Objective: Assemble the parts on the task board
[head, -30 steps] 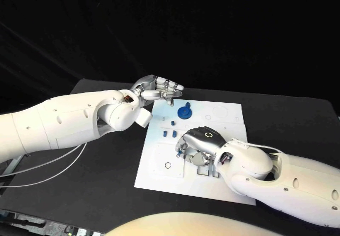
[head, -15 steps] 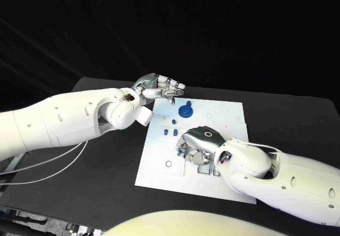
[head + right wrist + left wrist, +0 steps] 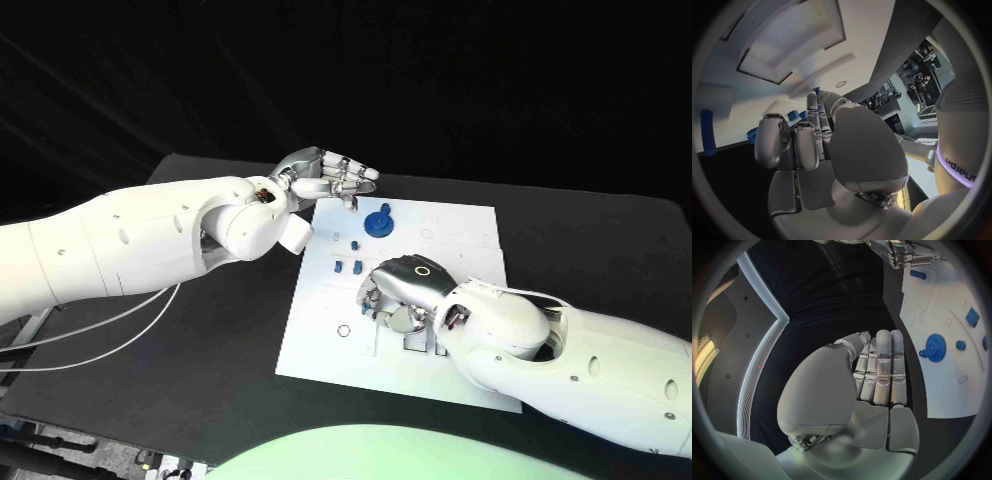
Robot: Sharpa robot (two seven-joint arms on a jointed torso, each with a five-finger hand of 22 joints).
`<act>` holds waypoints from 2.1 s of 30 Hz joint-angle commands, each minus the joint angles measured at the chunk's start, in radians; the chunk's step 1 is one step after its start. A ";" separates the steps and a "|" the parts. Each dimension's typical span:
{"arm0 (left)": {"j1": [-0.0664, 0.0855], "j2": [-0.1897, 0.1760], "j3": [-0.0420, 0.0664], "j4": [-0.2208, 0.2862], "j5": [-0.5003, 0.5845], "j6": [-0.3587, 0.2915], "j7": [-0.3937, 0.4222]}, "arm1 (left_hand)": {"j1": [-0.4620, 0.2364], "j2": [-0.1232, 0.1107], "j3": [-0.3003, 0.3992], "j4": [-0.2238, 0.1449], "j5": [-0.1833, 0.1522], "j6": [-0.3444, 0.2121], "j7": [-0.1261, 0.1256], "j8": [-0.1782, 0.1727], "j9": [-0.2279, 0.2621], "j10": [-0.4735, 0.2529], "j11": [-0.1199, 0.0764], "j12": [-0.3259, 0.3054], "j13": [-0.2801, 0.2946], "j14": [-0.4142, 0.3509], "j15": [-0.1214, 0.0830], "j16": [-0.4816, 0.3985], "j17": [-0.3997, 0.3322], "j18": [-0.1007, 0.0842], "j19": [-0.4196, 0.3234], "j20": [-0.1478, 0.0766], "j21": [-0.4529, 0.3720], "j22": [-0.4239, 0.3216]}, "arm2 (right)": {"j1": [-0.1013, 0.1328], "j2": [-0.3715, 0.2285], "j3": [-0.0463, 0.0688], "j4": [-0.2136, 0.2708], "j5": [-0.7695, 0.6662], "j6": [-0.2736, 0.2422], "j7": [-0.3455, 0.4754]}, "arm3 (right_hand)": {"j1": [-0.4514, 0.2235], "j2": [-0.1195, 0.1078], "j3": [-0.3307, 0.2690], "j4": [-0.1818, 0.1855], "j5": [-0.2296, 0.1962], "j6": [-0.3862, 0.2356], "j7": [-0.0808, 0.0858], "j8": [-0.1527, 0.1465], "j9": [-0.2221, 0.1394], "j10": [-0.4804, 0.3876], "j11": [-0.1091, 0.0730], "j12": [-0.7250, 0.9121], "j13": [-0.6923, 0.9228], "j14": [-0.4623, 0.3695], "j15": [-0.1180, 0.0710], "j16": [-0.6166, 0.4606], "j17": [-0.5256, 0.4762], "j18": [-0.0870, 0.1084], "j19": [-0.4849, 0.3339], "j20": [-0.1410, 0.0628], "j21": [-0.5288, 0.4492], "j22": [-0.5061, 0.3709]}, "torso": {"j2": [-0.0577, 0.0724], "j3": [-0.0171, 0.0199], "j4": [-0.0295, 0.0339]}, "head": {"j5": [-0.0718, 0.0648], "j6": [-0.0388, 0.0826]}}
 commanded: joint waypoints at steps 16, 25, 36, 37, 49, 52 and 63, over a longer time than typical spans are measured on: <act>0.001 0.001 0.001 0.004 0.003 0.020 0.000 | -0.004 0.008 -0.005 0.000 -0.001 -0.006 -0.001 0.005 -0.002 -0.007 -0.002 0.004 0.002 -0.008 -0.001 -0.006 -0.001 0.005 -0.005 0.002 -0.004 -0.001 | -0.005 0.005 -0.003 -0.007 -0.004 0.057 -0.008 | -0.026 -0.008 0.004 0.000 -0.012 0.005 0.000 0.001 0.001 0.009 0.002 -0.011 -0.004 0.054 -0.007 0.001 -0.005 -0.006 -0.004 -0.001 -0.014 0.076 | -0.001 0.0001 -0.0006 | 0.001 -0.004; 0.001 0.000 0.001 0.004 0.003 0.020 -0.002 | -0.004 0.008 -0.005 0.000 -0.001 -0.006 -0.001 0.005 -0.002 -0.007 -0.002 0.004 0.002 -0.008 -0.001 -0.006 -0.001 0.005 -0.005 0.002 -0.004 -0.001 | -0.005 -0.004 -0.003 -0.002 -0.003 0.016 -0.007 | -0.077 -0.047 -0.002 0.011 -0.013 -0.126 0.028 -0.050 -0.035 -0.073 0.035 -0.070 -0.035 0.051 0.021 -0.001 -0.012 -0.001 -0.017 0.020 -0.041 0.065 | -0.001 0.0004 -0.0007 | 0.001 -0.002; 0.001 -0.001 0.001 0.002 0.003 0.023 -0.004 | -0.003 0.009 -0.005 0.000 -0.001 -0.007 -0.001 0.005 -0.002 -0.009 -0.002 0.005 0.002 -0.008 0.000 -0.007 -0.002 0.005 -0.006 0.002 -0.005 -0.002 | 0.006 -0.083 0.002 0.084 -0.020 -0.041 -0.028 | -0.085 -0.057 -0.010 0.009 -0.015 -0.147 0.023 -0.046 -0.043 -0.079 0.033 -0.071 -0.041 0.051 0.020 -0.001 -0.013 0.000 -0.018 0.022 -0.044 0.065 | -0.002 0.0003 -0.0020 | -0.008 0.009; 0.001 -0.001 0.001 0.002 0.003 0.023 -0.004 | -0.003 0.009 -0.005 0.000 -0.001 -0.007 -0.001 0.005 -0.002 -0.009 -0.002 0.005 0.002 -0.008 0.000 -0.007 -0.002 0.005 -0.006 0.002 -0.005 -0.002 | 0.010 -0.097 0.005 0.096 -0.021 -0.042 -0.032 | -0.085 -0.057 -0.010 0.009 -0.014 -0.145 0.022 -0.044 -0.042 -0.078 0.032 -0.070 -0.041 0.051 0.019 -0.001 -0.013 0.000 -0.017 0.022 -0.043 0.066 | -0.002 0.0003 -0.0022 | -0.008 0.009; 0.000 -0.003 0.000 0.000 0.003 0.028 -0.003 | -0.003 0.009 -0.005 0.000 -0.001 -0.008 -0.001 0.005 -0.002 -0.009 -0.001 0.006 0.002 -0.008 0.000 -0.008 -0.002 0.005 -0.006 0.002 -0.005 -0.002 | 0.128 -0.268 0.024 0.133 -0.001 0.020 -0.052 | -0.105 -0.072 -0.037 0.012 -0.011 -0.130 0.010 -0.041 -0.044 -0.119 0.038 -0.085 -0.058 0.050 0.023 -0.001 -0.018 -0.004 -0.005 0.025 -0.026 0.079 | -0.004 -0.0008 -0.0036 | -0.046 0.037; 0.000 -0.003 0.000 -0.001 0.003 0.028 -0.003 | -0.003 0.009 -0.005 0.000 -0.001 -0.008 -0.001 0.005 -0.002 -0.009 -0.001 0.006 0.002 -0.008 0.000 -0.008 -0.002 0.005 -0.006 0.002 -0.005 -0.002 | 0.142 -0.285 0.024 0.118 0.008 0.053 -0.046 | -0.114 -0.077 -0.066 0.013 0.003 -0.132 0.006 -0.043 -0.046 -0.135 0.041 -0.086 -0.063 0.050 0.026 0.000 -0.019 -0.003 -0.008 0.028 -0.032 0.077 | -0.004 0.0001 -0.0041 | -0.052 0.040; 0.000 -0.003 0.000 -0.002 0.003 0.028 -0.003 | -0.003 0.009 -0.005 0.000 -0.001 -0.008 -0.001 0.005 -0.002 -0.009 -0.001 0.006 0.002 -0.008 0.000 -0.008 -0.002 0.005 -0.006 0.002 -0.005 -0.002 | 0.152 -0.283 0.024 0.082 0.018 0.155 -0.038 | -0.107 -0.071 -0.096 0.009 0.007 -0.128 -0.006 -0.040 -0.048 -0.141 0.042 -0.078 -0.066 0.049 0.027 0.000 -0.021 -0.002 -0.009 0.030 -0.037 0.077 | -0.003 -0.0017 -0.0021 | -0.062 0.045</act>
